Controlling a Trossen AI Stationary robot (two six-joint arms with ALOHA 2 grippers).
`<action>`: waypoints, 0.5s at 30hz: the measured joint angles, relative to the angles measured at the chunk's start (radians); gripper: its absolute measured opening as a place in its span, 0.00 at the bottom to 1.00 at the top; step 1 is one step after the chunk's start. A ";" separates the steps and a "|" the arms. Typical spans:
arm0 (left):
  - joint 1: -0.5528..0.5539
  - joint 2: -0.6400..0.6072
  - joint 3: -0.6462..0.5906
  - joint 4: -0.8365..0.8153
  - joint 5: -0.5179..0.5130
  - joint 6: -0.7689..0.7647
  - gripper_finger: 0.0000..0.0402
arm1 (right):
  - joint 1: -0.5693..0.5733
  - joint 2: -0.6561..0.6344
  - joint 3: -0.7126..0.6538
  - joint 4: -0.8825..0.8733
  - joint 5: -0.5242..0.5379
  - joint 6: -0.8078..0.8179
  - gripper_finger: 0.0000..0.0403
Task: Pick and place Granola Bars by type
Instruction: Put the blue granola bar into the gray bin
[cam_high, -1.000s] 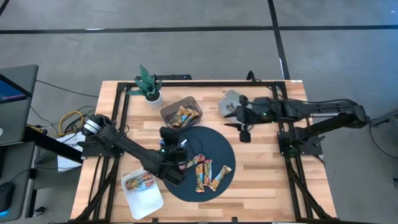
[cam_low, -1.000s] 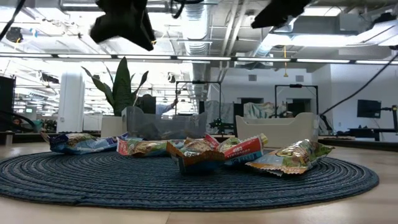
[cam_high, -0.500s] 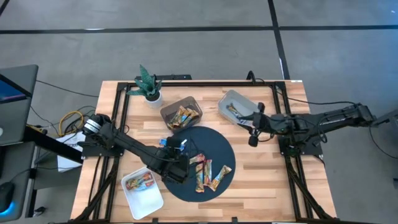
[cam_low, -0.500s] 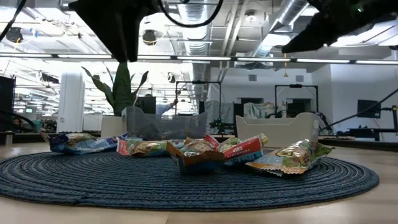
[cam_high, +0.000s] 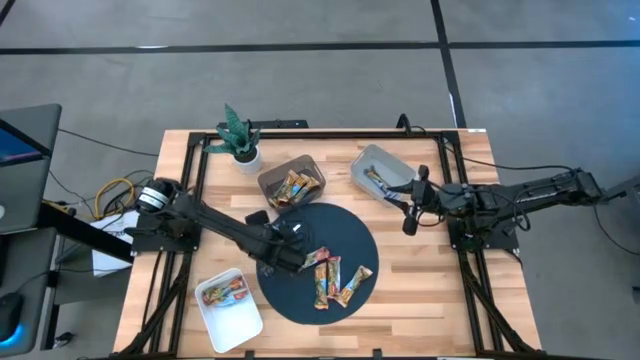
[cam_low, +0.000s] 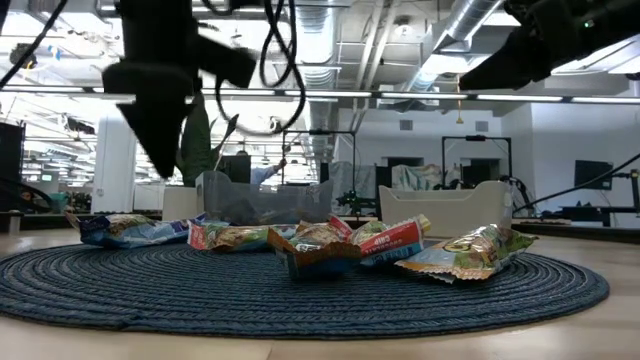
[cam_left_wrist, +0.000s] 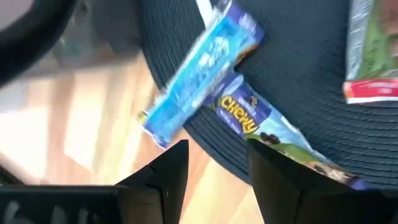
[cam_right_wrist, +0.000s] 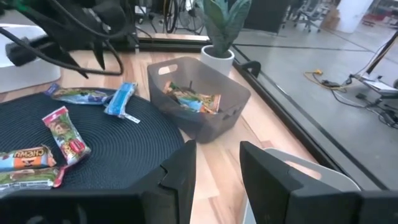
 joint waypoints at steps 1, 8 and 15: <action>0.010 0.000 -0.014 0.018 0.028 -0.006 0.40 | 0.000 0.000 0.000 0.000 0.000 0.000 0.29; 0.042 0.000 -0.084 0.205 0.190 0.015 0.42 | 0.000 0.000 0.000 -0.001 -0.003 0.001 0.29; 0.046 0.000 -0.091 0.209 0.211 -0.001 0.46 | 0.000 0.000 0.000 -0.007 -0.005 -0.002 0.29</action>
